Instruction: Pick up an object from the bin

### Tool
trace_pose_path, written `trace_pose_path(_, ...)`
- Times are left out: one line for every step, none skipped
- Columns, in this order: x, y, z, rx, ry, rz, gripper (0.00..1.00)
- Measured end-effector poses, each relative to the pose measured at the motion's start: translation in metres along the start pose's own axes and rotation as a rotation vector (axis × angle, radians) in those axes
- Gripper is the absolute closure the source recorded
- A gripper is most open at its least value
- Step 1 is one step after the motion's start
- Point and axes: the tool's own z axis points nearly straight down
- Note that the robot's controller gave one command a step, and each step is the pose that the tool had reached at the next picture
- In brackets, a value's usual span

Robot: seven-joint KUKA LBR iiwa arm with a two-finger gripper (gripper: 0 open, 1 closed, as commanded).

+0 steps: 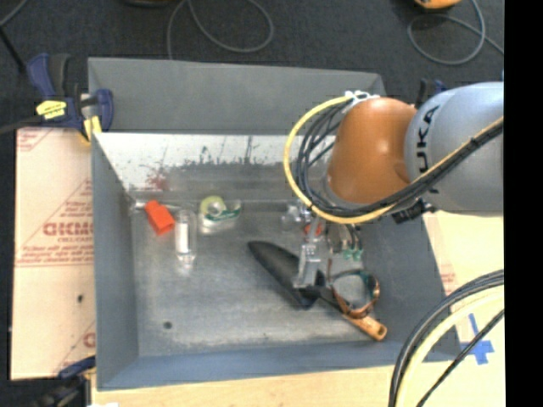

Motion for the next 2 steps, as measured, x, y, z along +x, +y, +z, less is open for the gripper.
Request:
trace_pose_path(-0.003,-0.005,0.061,0.0,0.004,0.141,0.0)
trace_pose_path(0.0,-0.004,0.082,-0.002,-0.01,0.351,1.0)
